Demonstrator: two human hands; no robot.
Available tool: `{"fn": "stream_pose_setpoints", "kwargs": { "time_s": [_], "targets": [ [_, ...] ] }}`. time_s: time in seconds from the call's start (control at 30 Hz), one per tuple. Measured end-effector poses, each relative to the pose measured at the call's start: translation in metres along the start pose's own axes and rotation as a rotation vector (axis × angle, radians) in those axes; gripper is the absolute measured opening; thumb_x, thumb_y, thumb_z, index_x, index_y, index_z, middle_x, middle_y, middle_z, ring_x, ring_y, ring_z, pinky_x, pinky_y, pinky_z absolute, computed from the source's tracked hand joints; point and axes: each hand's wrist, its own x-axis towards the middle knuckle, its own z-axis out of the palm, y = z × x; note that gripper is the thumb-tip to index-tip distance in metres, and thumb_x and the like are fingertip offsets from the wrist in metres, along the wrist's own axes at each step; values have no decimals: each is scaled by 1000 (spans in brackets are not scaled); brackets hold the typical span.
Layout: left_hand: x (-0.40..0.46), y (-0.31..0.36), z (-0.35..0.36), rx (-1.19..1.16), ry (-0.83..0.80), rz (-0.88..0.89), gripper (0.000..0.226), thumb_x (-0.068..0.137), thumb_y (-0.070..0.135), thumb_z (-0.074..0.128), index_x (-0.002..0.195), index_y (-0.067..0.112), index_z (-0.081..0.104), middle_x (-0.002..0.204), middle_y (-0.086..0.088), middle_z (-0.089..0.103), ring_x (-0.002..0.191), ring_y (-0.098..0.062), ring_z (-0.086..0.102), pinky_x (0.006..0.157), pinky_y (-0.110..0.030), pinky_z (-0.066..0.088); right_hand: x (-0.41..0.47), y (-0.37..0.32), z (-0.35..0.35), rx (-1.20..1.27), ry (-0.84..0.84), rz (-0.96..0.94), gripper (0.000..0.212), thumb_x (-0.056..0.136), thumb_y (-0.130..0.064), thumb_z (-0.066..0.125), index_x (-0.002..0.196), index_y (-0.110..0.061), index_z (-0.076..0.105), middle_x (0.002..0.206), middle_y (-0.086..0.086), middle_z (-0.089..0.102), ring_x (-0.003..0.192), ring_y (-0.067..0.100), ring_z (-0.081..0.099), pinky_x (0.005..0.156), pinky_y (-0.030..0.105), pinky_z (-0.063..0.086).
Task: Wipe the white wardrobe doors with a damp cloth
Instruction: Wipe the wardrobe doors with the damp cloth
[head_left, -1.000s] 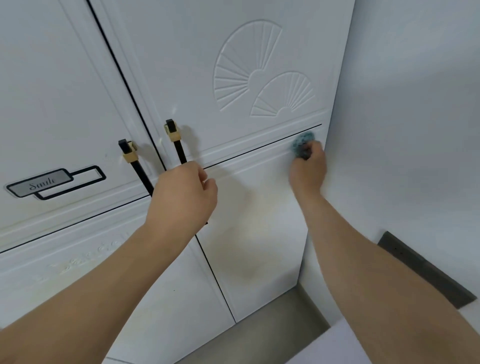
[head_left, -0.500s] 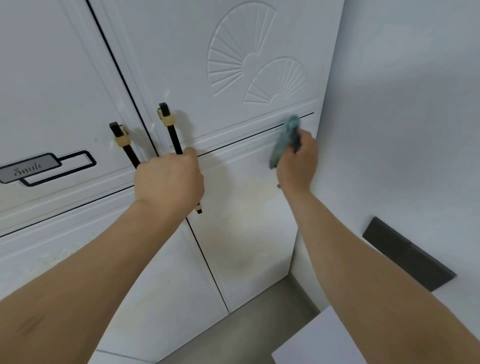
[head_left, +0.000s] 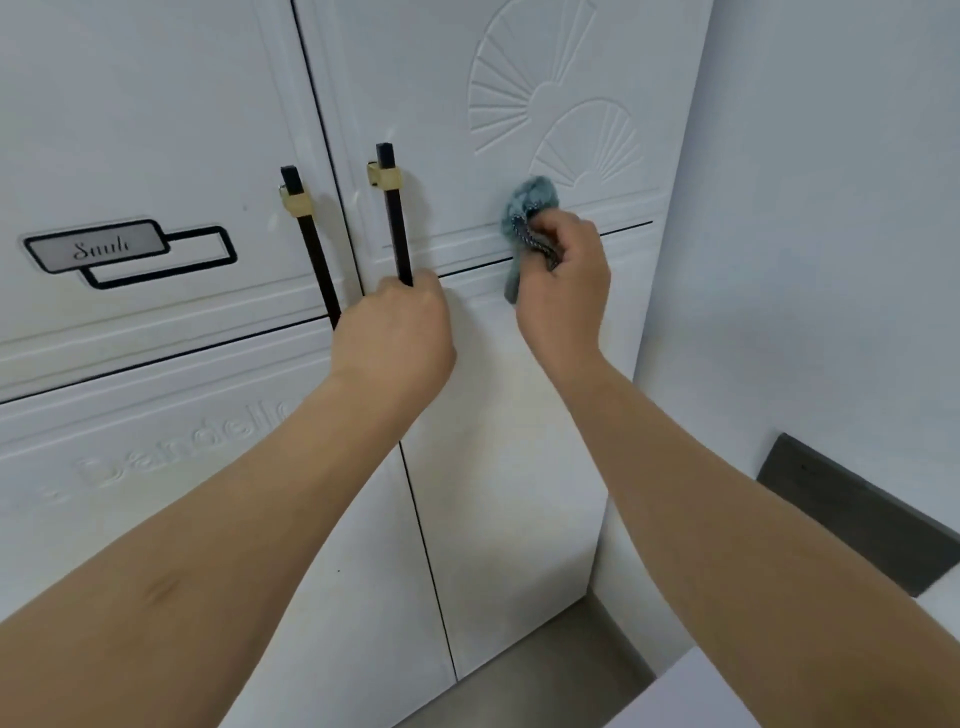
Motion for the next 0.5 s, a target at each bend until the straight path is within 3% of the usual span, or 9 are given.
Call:
{"fn": "stream_pose_setpoints", "kwargs": {
  "time_s": [0.07,0.2,0.37,0.5],
  "targets": [
    [-2,0,1,10,14,25,19,83,3,51,100,8,46,81,-10,42,51,-21,32,48,-31,23,6,0,4,-61,-53,-120,40,78,1,54,108,-17,73,108,1,63,100,10,59,88,17,45],
    [-3,-4,7,-13,48,40,19,84,5,51,101,9,44,87,-14,48,65,-27,40,53,-34,28,-12,21,18,-163,-115,-274,44,75,-2,50,107,-21,74,109,-1,64,101,18,61,86,30,49],
    [-4,-6,22,-59,153,59,18,85,8,50,96,12,37,83,-11,43,66,-26,40,50,-31,24,-37,45,31,-235,-99,-425,46,70,-6,46,105,-17,73,104,-2,66,93,21,61,75,30,48],
    [3,-6,32,-25,177,53,17,83,11,55,89,8,39,68,-5,36,54,-20,32,46,-29,22,-73,81,41,-301,-116,-533,45,62,-4,45,96,-12,74,94,2,66,78,25,59,60,31,46]
  ]
}}
